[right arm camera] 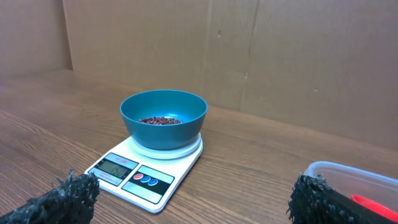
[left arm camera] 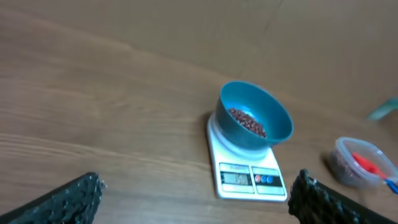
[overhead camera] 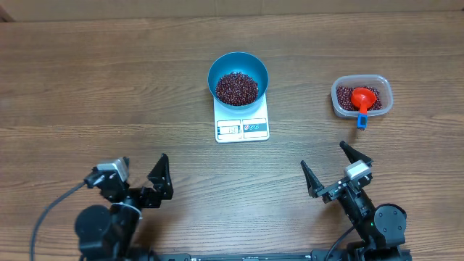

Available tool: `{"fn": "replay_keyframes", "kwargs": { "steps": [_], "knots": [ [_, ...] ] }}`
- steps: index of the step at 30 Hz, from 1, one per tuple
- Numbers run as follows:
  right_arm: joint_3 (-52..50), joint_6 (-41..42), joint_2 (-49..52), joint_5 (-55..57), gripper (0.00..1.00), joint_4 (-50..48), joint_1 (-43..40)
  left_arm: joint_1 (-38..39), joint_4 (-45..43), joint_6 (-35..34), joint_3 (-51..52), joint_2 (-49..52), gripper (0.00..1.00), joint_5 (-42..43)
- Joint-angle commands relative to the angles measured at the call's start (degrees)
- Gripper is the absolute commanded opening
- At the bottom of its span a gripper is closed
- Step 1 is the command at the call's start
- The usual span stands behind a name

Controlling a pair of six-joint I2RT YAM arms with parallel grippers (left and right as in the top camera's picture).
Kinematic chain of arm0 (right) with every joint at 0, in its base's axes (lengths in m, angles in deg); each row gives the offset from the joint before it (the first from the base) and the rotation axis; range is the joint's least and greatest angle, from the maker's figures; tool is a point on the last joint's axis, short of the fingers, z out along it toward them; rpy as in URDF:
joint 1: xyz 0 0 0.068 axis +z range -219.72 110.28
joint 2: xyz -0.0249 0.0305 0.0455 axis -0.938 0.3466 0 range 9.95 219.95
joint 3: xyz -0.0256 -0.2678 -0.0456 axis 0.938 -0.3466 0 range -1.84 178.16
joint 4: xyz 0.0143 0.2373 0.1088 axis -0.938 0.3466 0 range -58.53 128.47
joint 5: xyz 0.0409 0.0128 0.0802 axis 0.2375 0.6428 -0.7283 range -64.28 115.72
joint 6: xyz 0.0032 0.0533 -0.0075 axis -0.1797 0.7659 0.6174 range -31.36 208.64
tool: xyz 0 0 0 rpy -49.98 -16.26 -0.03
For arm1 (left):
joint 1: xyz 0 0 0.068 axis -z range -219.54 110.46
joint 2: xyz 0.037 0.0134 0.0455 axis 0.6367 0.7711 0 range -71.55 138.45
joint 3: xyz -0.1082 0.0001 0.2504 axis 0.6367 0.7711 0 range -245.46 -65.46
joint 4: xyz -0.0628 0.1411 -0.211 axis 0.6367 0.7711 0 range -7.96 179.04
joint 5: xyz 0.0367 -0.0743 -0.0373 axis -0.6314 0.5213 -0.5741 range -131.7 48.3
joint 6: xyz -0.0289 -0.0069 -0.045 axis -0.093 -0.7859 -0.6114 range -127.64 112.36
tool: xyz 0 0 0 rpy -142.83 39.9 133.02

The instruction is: Scoop item into bowl and weigh 150g on scale

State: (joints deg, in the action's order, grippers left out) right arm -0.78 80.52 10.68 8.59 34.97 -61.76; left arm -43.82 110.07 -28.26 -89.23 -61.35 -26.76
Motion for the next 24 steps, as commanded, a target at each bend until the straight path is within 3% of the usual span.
{"fn": "replay_keyframes", "kwargs": {
  "steps": [1,6,16,24],
  "knots": [
    [-0.6,0.4,-0.6,0.6,1.00,-0.2,0.3,-0.4,-6.3,-5.9,7.5,-4.9,1.00,2.3],
    [-0.6,0.4,-0.6,0.6,1.00,-0.2,0.3,-0.3,-18.3,-12.9,16.4,-10.1,1.00,-3.7],
    [-0.6,0.4,-0.6,0.6,1.00,-0.2,0.3,-0.2,-36.4,-12.9,23.3,-10.1,0.99,-11.6],
    [-0.6,0.4,-0.6,0.6,1.00,-0.2,0.3,-0.2,-27.5,-11.9,23.5,-10.1,0.99,-13.5]
  ]
}}
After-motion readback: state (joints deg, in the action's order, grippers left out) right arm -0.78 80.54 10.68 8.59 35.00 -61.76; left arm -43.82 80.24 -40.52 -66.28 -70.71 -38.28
